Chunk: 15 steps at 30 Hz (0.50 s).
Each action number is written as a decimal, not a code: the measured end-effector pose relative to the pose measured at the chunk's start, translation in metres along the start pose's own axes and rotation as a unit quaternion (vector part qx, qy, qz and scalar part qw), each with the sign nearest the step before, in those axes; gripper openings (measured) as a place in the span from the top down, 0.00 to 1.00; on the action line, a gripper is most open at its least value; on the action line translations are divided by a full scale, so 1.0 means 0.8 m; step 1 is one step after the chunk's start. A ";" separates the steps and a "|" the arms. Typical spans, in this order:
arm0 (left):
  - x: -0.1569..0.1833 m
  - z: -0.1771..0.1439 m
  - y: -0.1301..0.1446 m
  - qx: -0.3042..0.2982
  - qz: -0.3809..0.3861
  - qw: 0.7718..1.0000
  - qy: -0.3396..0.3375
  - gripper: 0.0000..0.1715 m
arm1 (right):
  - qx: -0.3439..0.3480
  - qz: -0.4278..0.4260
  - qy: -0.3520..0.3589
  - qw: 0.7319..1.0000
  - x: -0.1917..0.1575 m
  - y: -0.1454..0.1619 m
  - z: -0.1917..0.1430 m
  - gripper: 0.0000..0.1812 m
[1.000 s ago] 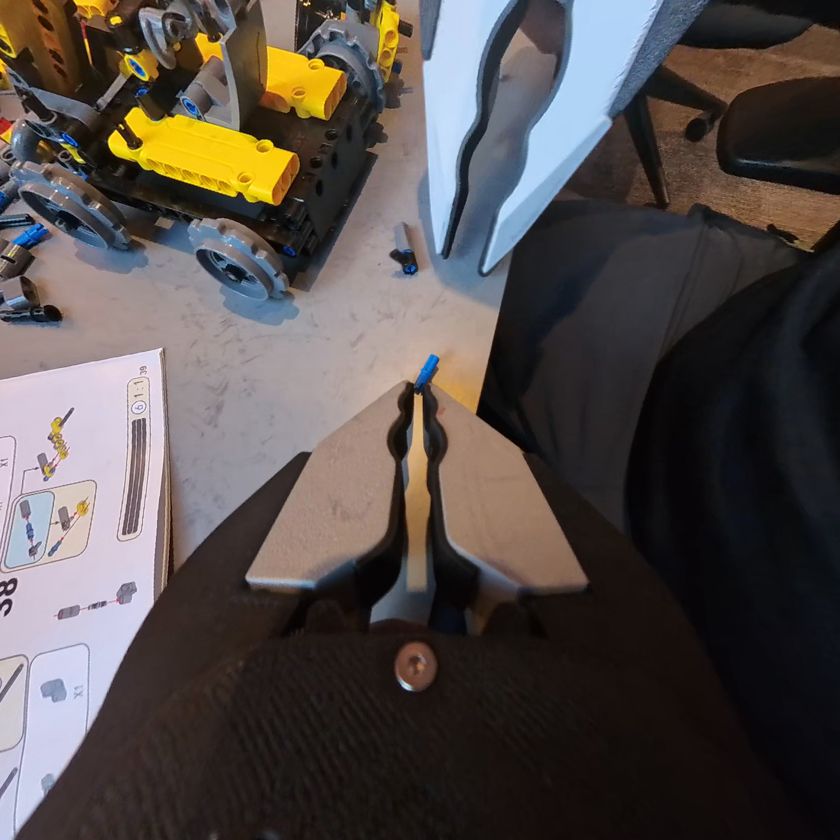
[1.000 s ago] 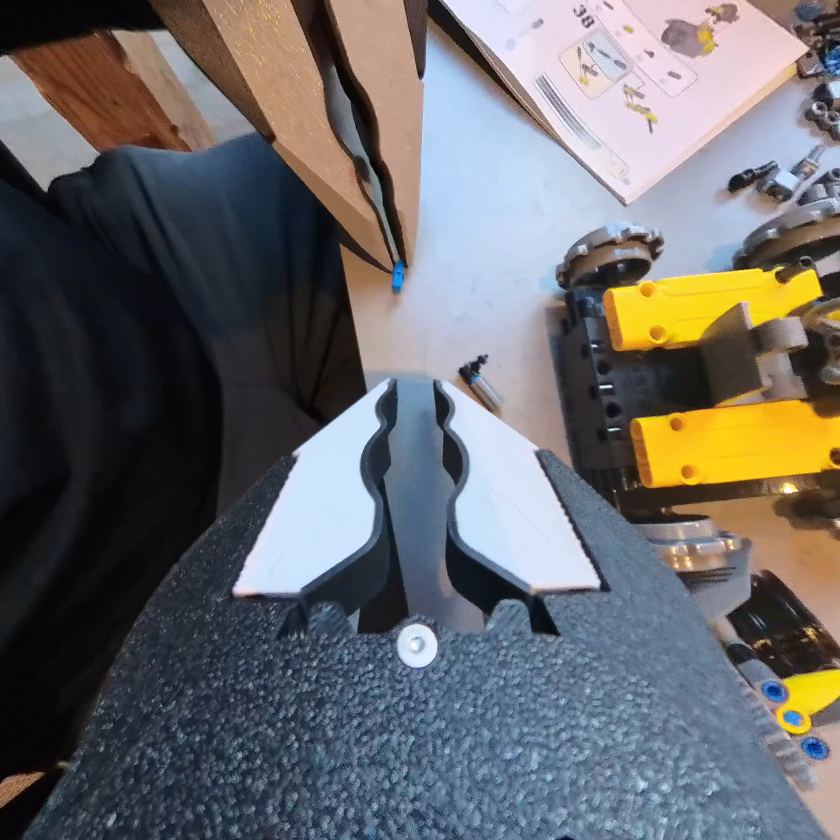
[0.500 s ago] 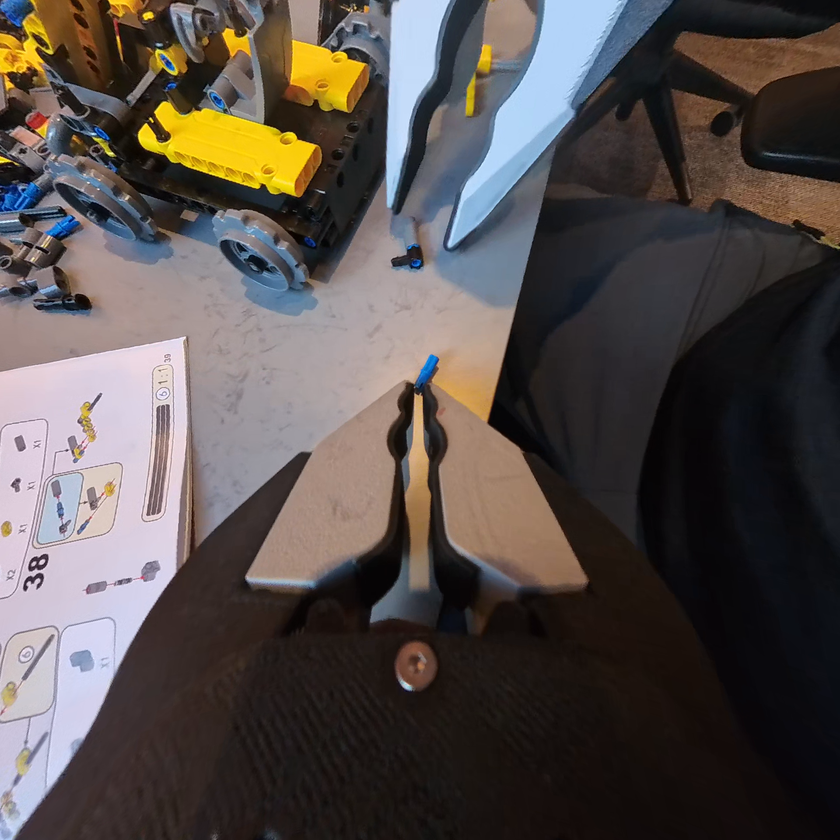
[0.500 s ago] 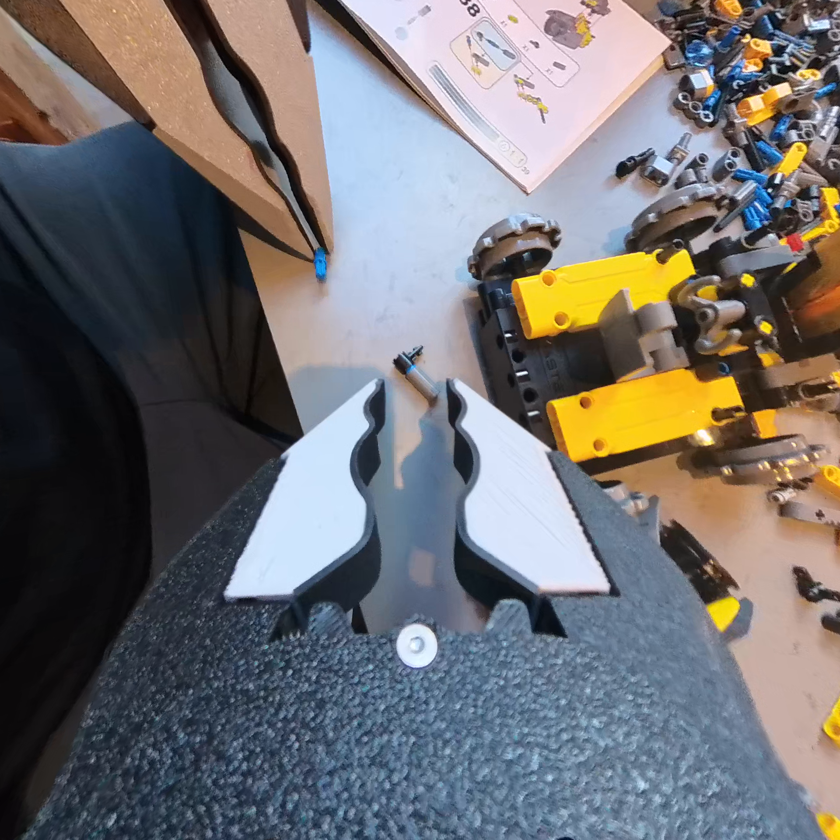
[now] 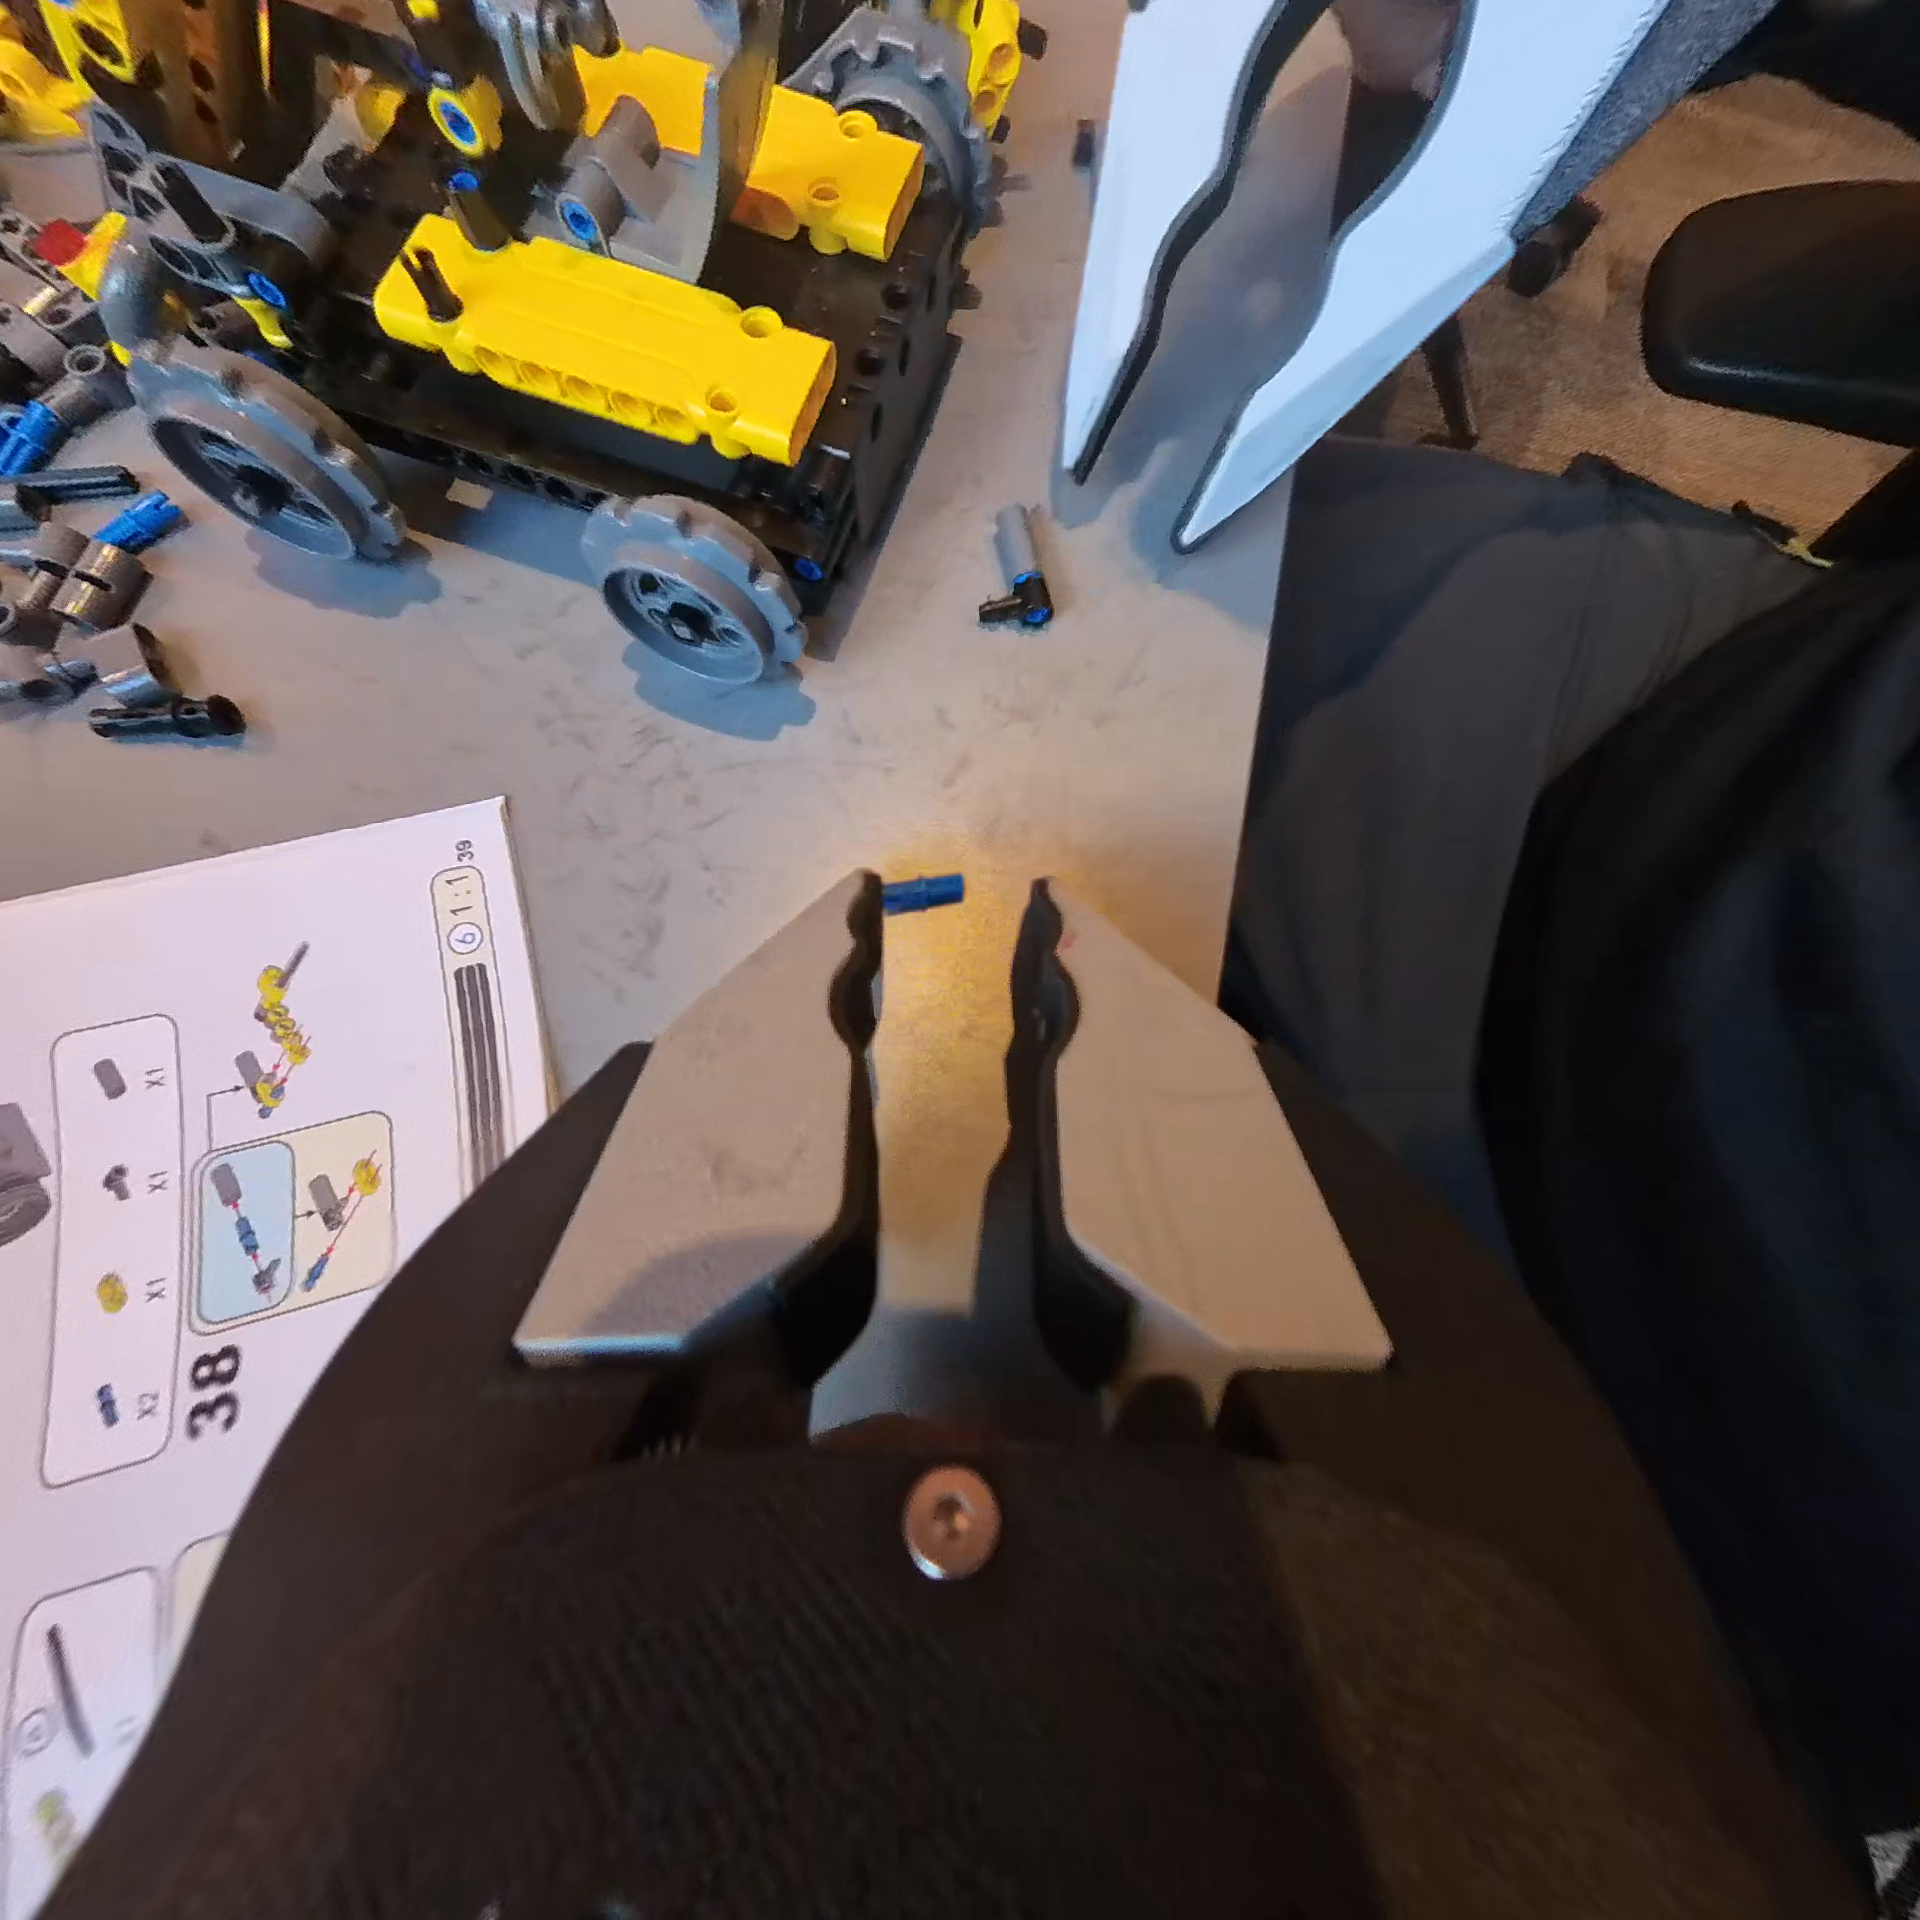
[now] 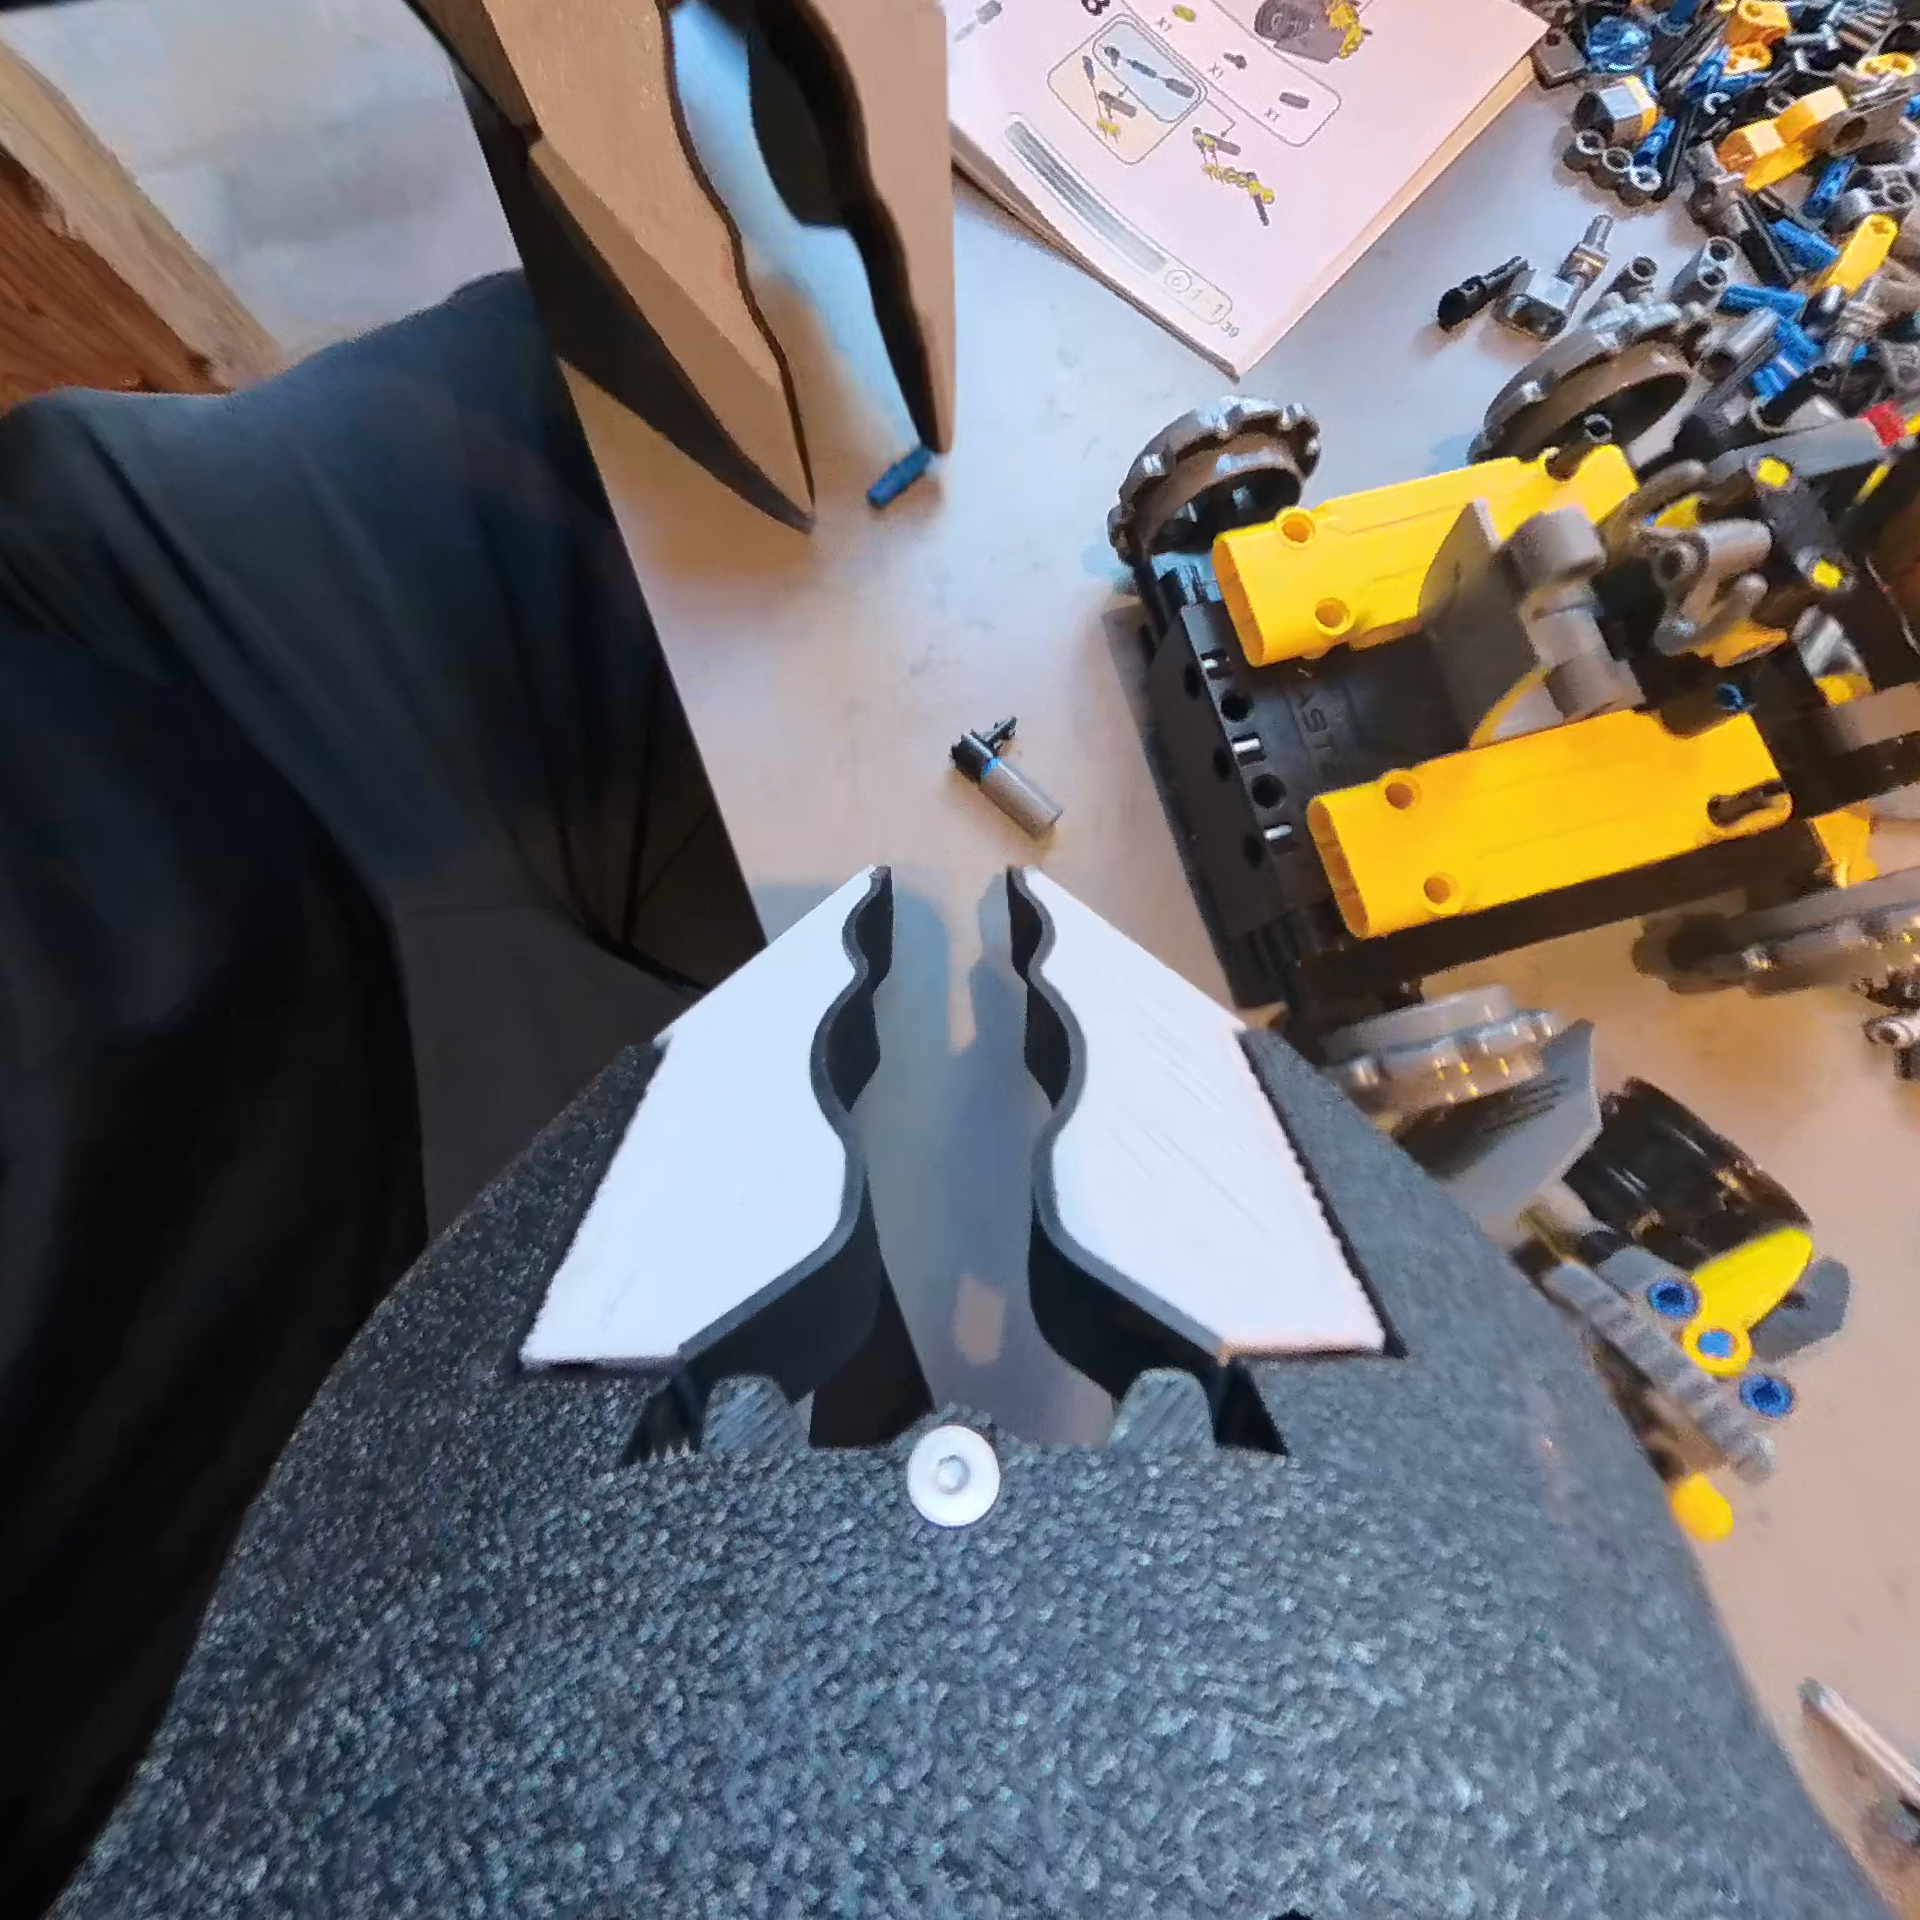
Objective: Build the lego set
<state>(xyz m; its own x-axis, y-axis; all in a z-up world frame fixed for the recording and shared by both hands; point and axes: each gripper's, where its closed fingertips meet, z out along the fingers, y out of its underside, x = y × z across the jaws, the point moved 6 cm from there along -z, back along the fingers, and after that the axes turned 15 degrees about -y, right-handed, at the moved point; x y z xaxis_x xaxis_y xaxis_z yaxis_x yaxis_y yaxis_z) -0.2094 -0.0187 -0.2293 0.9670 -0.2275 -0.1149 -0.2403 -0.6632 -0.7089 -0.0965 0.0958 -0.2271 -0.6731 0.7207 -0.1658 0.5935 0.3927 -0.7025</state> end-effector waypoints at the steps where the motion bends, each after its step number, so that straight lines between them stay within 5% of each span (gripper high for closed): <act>1: -0.001 -0.003 -0.003 0.004 0.004 1.000 -0.004 0.84 | -0.001 0.000 0.007 1.000 0.000 0.003 -0.004 0.88; 5: 0.012 -0.008 -0.032 0.029 0.005 1.000 0.005 0.85 | 0.011 0.008 0.048 0.999 -0.002 0.022 -0.039 0.88; 15: 0.048 0.052 -0.057 -0.042 0.017 0.998 -0.044 0.88 | 0.050 0.097 0.127 0.986 0.002 0.080 -0.102 0.88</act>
<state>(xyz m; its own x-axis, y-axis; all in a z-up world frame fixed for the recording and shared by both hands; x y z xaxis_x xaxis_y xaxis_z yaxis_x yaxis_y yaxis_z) -0.1575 0.0326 -0.2302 0.9608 -0.1907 -0.2011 -0.2764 -0.7141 -0.6432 -0.0233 0.1688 -0.2158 -0.4113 0.9017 -0.1333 0.6457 0.1849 -0.7409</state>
